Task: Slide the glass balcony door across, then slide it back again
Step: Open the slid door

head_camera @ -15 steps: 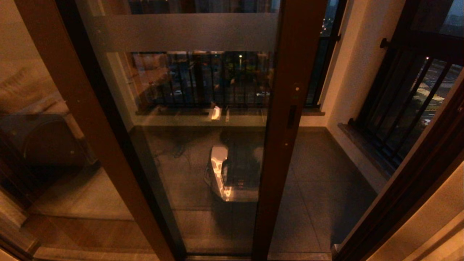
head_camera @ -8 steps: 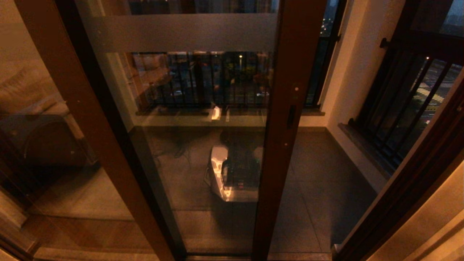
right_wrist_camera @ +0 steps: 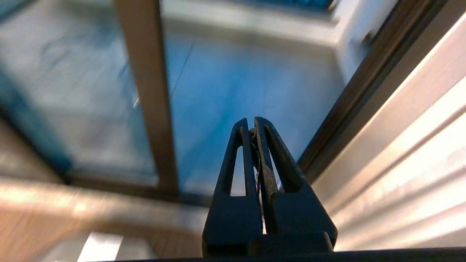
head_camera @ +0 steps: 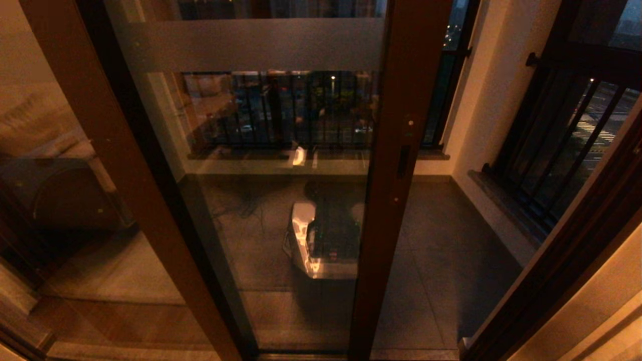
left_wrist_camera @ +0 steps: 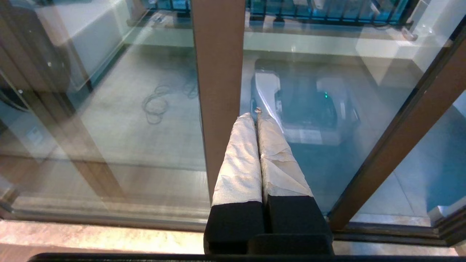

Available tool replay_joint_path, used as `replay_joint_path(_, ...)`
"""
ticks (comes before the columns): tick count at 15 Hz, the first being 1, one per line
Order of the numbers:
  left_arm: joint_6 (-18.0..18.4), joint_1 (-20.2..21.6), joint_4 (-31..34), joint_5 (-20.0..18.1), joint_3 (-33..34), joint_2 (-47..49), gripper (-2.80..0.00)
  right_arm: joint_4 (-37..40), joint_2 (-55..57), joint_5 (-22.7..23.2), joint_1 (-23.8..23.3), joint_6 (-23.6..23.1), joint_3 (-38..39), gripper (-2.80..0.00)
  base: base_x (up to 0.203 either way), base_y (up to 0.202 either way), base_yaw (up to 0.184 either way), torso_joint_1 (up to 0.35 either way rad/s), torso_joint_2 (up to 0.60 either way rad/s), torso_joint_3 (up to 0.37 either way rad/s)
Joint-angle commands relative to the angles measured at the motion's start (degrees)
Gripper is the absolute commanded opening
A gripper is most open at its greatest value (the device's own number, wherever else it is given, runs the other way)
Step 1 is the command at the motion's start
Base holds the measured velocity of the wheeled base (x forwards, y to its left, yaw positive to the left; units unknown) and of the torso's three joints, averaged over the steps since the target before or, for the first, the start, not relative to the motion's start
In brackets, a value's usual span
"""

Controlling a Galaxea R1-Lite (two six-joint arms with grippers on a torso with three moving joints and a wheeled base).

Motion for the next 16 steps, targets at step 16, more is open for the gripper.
replay_joint_path(16, -1.74, 0.27, -0.42, -1.76, -28.94, 24.54, -2.80, -7.50, -0.04, -4.13, 0.00, 8.90, 4.22, -2.80, 0.000, 0.000, 0.000, 0.000, 0.00, 0.000)
